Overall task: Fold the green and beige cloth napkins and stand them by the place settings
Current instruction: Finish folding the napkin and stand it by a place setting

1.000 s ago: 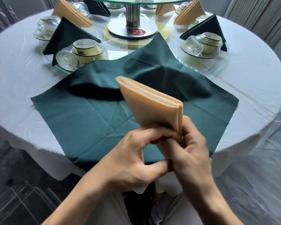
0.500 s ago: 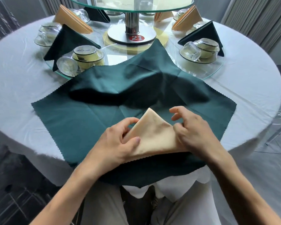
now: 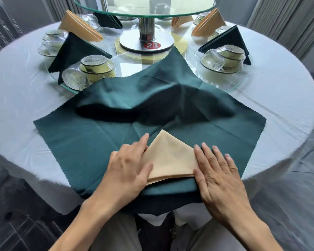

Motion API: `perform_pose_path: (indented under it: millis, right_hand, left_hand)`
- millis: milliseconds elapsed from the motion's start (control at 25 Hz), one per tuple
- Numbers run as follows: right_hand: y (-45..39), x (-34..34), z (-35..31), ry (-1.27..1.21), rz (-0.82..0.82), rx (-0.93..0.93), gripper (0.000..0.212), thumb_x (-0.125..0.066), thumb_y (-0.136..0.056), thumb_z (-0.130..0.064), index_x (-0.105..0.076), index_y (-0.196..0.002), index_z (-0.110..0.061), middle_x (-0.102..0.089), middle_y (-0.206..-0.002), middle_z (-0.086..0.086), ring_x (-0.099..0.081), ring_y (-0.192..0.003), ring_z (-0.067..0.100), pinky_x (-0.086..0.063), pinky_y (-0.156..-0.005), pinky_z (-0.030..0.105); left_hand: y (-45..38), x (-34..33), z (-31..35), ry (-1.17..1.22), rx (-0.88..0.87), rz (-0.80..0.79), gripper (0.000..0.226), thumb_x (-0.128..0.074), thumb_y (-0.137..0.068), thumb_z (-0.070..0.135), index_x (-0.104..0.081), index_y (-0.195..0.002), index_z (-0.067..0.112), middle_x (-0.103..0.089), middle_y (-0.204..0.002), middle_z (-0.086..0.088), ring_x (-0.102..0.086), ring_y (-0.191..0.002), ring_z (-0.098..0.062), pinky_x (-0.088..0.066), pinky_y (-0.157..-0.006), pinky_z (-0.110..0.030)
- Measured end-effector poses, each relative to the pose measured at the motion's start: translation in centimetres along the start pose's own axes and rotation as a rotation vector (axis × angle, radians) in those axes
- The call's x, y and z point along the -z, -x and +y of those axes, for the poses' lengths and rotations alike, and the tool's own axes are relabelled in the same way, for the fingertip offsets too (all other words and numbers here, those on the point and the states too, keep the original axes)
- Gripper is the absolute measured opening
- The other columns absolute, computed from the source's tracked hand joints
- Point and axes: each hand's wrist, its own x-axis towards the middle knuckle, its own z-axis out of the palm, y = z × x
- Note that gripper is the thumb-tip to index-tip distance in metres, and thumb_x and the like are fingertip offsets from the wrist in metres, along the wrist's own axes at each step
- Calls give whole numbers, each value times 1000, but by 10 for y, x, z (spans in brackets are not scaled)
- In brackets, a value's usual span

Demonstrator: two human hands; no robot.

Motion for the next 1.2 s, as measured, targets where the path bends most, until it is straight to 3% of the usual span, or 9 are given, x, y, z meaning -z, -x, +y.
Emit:
perform_pose_path:
  millis: [200,280,360,520,640,760,880,1040,1200]
  right_hand:
    - [-29,52,0,-228,-182,-50,65,-44,-80,-47,-40,-142,-31,-56,-132,-13,-47,-129,12,-19,-117,33]
    - [-47,77,2,-661,-368,-39,56,-60,-75,-36,-52,-131,-34,-66,-115,-16,-61,-103,8,-44,-98,28]
    - [-56,84,6,-880,-446,0,29,-63,-76,-25,-65,-104,-19,-66,-86,-14,-59,-75,4,-46,-70,25]
    - [-53,82,13,-817,-275,-74,34,-60,-89,-24,-44,-66,-5,-38,-61,-9,-33,-57,7,-26,-55,25]
    - [-41,89,18,-876,-137,-167,46,-62,-93,-8,-37,-56,-19,-32,-55,-13,-27,-52,5,-22,-48,19]
    - [-31,95,24,-888,-31,-213,47,-62,-91,-6,-35,-54,-19,-30,-53,-13,-25,-51,5,-19,-46,19]
    - [-27,104,26,-941,85,-234,45,-68,-87,-19,-37,-55,-16,-32,-52,-10,-27,-51,8,-19,-45,22]
    - [-28,119,29,-1115,286,-308,38,-65,-90,-14,-45,-61,1,-38,-52,9,-31,-52,15,-20,-48,31]
    - [-46,133,14,-1120,410,-284,39,-64,-92,-15,-45,-64,4,-39,-59,5,-34,-56,18,-25,-52,31]
  left_hand:
    - [-34,22,10,298,41,-272,12,-67,-81,19,-62,-86,28,-53,-84,10,-46,-67,-2,-39,-69,-26]
    - [-36,24,23,493,-60,-261,15,-63,-81,10,-60,-83,24,-55,-76,12,-44,-64,-7,-37,-62,-27]
    - [-41,35,36,602,-162,-278,16,-63,-79,13,-64,-89,26,-61,-77,9,-48,-64,-16,-39,-62,-30]
    - [-91,41,18,336,-210,-86,62,-62,-74,15,-55,-135,27,-60,-131,9,-54,-119,-11,-41,-101,-29]
    - [-129,24,-7,-133,47,155,71,-66,-84,19,-38,-149,24,-52,-135,-1,-52,-120,-27,-42,-102,-41]
    - [-140,11,-18,-112,155,351,27,-65,-89,20,-67,-116,26,-61,-104,-4,-63,-96,-35,-49,-80,-41]
    - [-129,13,-17,57,34,484,3,-68,-89,19,-68,-91,21,-61,-96,3,-63,-81,-27,-51,-72,-37]
    - [-69,28,-4,295,-299,326,6,-66,-84,14,-61,-83,15,-63,-111,7,-64,-96,-9,-49,-83,-23]
    - [-3,38,-8,183,-369,118,17,-65,-85,36,-60,-76,23,-64,-114,18,-64,-99,3,-43,-83,-11]
